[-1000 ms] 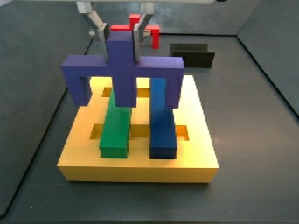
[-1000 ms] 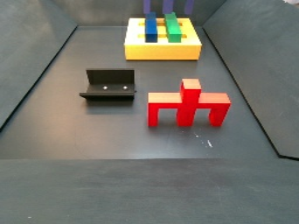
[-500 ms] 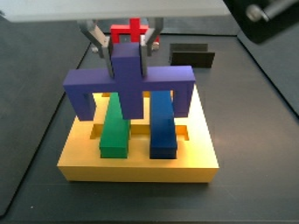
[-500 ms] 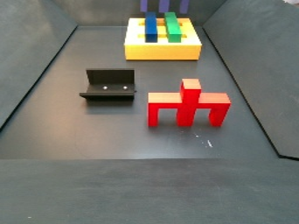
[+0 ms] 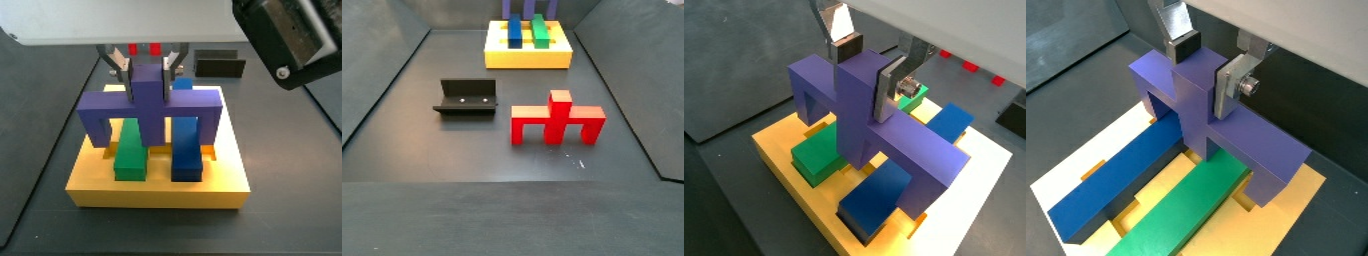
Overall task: Pick up the purple object. Move up. Move to above the board. Insert the purple object.
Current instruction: Insert the purple object.
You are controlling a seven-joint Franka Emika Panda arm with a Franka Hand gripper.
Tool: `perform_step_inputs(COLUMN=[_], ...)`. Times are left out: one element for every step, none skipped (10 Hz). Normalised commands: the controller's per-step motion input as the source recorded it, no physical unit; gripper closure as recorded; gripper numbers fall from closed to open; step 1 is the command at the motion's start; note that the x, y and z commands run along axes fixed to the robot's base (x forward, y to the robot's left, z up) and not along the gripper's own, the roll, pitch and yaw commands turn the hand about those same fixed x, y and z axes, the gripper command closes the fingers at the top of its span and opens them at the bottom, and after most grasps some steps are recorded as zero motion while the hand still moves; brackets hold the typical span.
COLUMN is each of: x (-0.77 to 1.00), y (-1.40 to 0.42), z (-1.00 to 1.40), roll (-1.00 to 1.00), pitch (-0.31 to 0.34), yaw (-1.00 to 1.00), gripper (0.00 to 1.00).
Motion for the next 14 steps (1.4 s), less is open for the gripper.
perform_step_inputs(x=[0.06, 0.05, 0.14, 0.19, 0.12, 0.19, 0.15, 0.19, 0.08, 0.05, 0.0, 0.0, 0.0, 0.0], y=[0.0, 0.0, 0.0, 0.0, -0.02, -0.03, -0.01, -0.02, 0.0, -0.05, -0.06, -0.12, -0.14, -0.12], z=[-0.04, -0.11, -0.11, 0.0, 0.02, 0.0, 0.0, -0.11, -0.21, -0.15, -0.11, -0.09, -0.19, -0.25], roll=[0.01, 0.02, 0.03, 0.06, 0.1, 0.11, 0.1, 0.08, 0.08, 0.14, 0.14, 0.15, 0.17, 0.2], pitch=[-0.019, -0.033, -0.016, 0.0, 0.0, 0.0, 0.0, 0.0, -0.034, -0.02, -0.041, -0.044, -0.057, -0.073], yaw=[0.0, 0.0, 0.0, 0.0, 0.0, 0.0, 0.0, 0.0, 0.0, 0.0, 0.0, 0.0, 0.0, 0.0], gripper=[1.0, 1.0, 1.0, 1.0, 1.0, 1.0, 1.0, 1.0, 1.0, 1.0, 1.0, 1.0, 1.0, 1.0])
